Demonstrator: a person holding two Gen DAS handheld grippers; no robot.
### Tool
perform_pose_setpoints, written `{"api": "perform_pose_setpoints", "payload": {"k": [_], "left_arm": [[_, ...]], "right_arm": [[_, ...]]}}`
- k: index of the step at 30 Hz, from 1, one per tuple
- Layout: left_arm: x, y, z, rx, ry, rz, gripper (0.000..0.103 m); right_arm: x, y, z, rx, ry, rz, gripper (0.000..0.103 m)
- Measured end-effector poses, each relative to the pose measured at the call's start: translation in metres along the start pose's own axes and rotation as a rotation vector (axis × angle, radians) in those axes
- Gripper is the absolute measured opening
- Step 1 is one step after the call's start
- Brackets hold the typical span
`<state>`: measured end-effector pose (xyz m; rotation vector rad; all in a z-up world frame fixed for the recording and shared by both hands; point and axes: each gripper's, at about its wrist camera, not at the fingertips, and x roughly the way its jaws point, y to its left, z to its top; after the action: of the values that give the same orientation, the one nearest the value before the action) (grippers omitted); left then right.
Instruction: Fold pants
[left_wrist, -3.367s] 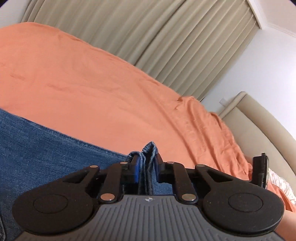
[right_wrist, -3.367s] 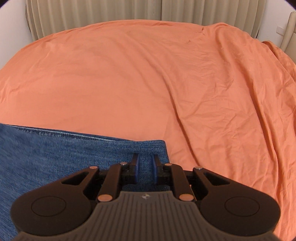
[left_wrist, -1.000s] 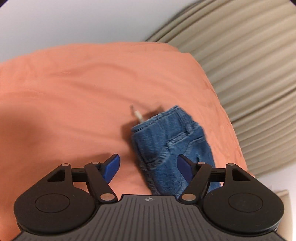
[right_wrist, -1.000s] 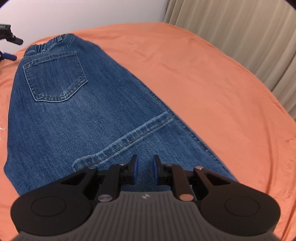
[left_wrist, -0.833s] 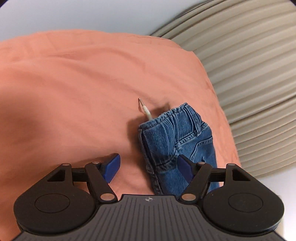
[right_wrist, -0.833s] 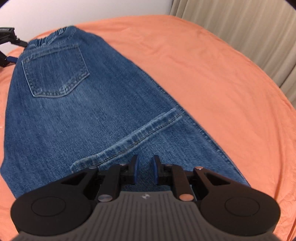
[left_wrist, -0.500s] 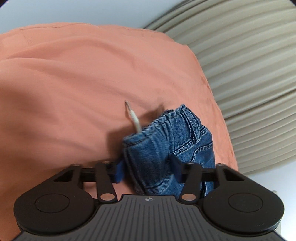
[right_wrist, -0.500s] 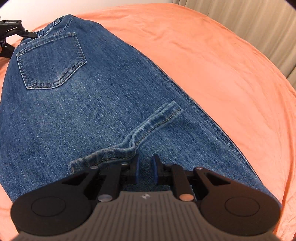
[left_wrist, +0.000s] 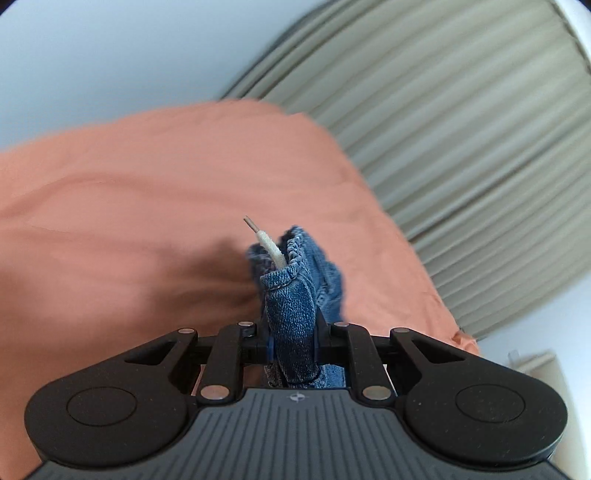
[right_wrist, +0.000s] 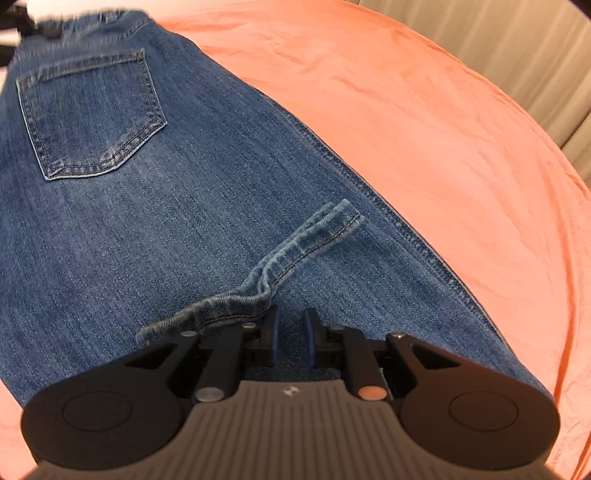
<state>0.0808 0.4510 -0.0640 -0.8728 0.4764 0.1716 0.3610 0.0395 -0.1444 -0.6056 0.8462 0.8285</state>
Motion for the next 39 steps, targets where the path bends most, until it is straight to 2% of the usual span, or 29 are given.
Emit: {"api": "perform_pose_setpoints", "payload": {"k": [3,5,7,10,14,18,23,25,27,29,31,33,34,39], "left_arm": [[-0.011,-0.057,-0.01,0.151,-0.043,-0.004,0.018],[-0.015,-0.097,-0.023,0.244,-0.065,-0.004,0.018],[-0.015,-0.135,-0.04,0.354,-0.087,0.009,0.018],[-0.004,-0.186,-0.074,0.5,-0.082,0.019,0.018],[0.02,-0.238,-0.137,0.713,-0.058,0.022,0.018],[0.048,-0.262,-0.202,0.866,0.027,0.001,0.018],[0.08,-0.269,-0.282,1.051,0.197,0.007,0.018],[0.088,-0.266,-0.307,1.091,0.27,0.004,0.018],[0.095,-0.265,-0.326,1.136,0.304,0.027,0.02],[0.097,-0.264,-0.334,1.162,0.319,0.048,0.023],[0.101,-0.269,-0.331,1.153,0.351,0.036,0.031],[0.101,-0.268,-0.324,1.09,0.389,-0.036,0.06],[0.106,-0.267,-0.318,1.036,0.419,-0.081,0.065],[0.105,-0.251,-0.284,0.757,0.484,-0.181,0.07]], "right_arm": [[-0.014,0.002,0.001,0.03,-0.019,-0.022,0.015],[-0.028,0.001,0.0,0.061,-0.042,-0.034,0.025],[-0.045,0.001,-0.003,0.083,-0.061,-0.041,0.025],[-0.07,-0.003,-0.014,0.115,-0.087,-0.037,0.027],[-0.098,-0.01,-0.034,0.177,-0.099,-0.048,0.027],[-0.114,-0.018,-0.06,0.251,-0.091,-0.051,0.027],[-0.128,-0.029,-0.099,0.32,-0.084,-0.06,0.027],[-0.129,-0.032,-0.114,0.354,-0.078,-0.053,0.027],[-0.13,-0.033,-0.127,0.38,-0.075,-0.046,0.027],[-0.128,-0.032,-0.138,0.398,-0.074,-0.037,0.027],[-0.127,-0.031,-0.148,0.415,-0.08,-0.022,0.027],[-0.124,-0.03,-0.155,0.428,-0.079,-0.002,0.027],[-0.125,-0.032,-0.159,0.432,-0.078,0.002,0.027],[-0.129,-0.033,-0.16,0.455,-0.097,0.014,0.027]]}}
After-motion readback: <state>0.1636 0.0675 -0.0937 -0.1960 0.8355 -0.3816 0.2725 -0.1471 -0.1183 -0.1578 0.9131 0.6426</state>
